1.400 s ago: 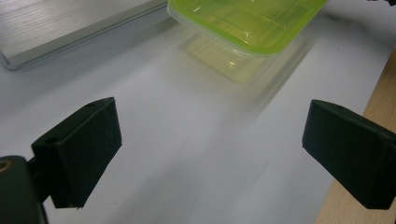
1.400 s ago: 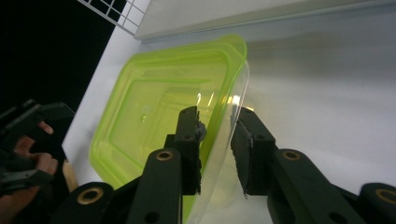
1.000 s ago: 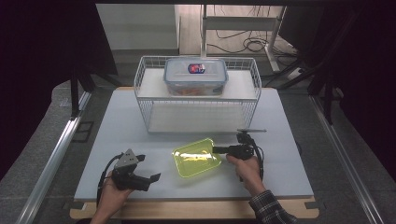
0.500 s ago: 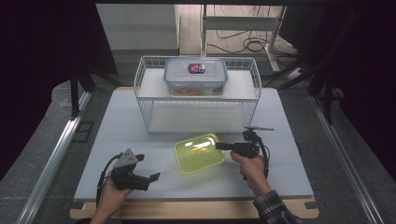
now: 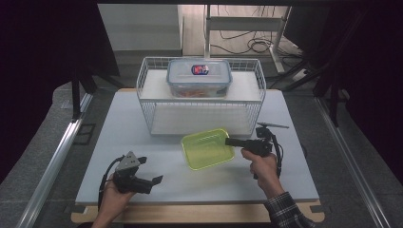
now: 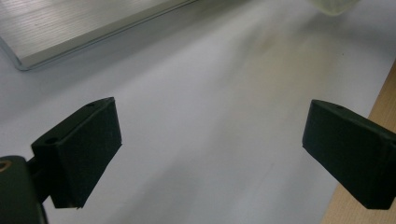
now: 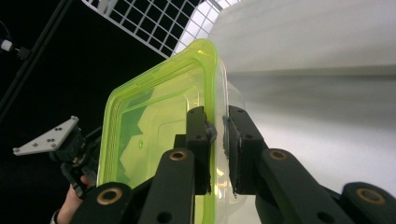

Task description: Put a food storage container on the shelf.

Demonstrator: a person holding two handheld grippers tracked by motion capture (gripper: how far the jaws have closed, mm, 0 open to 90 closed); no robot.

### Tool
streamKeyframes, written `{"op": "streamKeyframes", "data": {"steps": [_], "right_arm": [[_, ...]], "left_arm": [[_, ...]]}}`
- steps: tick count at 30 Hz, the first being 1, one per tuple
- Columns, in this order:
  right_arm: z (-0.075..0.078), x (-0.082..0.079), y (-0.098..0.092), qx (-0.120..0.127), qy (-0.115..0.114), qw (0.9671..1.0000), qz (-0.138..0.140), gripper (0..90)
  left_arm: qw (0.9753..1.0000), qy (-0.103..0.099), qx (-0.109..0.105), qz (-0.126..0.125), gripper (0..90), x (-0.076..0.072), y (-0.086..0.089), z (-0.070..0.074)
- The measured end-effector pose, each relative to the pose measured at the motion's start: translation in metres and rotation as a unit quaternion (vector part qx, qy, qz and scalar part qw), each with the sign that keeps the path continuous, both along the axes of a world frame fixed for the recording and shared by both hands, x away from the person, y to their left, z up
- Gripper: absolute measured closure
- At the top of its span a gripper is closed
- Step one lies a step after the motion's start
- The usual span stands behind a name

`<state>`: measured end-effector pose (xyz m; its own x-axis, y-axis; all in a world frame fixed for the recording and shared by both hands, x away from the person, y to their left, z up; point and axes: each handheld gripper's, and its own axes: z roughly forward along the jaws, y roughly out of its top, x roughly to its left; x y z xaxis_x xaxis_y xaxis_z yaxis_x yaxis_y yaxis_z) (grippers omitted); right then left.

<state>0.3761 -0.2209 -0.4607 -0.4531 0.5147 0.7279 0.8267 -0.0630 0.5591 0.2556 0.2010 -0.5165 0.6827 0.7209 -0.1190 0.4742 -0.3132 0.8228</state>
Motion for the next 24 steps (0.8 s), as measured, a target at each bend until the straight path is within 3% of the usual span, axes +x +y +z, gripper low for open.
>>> {"op": "streamKeyframes", "data": {"steps": [24], "right_arm": [[0.054,0.006,-0.012,0.029,-0.020,0.9993,-0.013,80.0]], "left_arm": [[1.0000,-0.004,0.000,0.002,4.7,-0.001,0.001,0.001]]}}
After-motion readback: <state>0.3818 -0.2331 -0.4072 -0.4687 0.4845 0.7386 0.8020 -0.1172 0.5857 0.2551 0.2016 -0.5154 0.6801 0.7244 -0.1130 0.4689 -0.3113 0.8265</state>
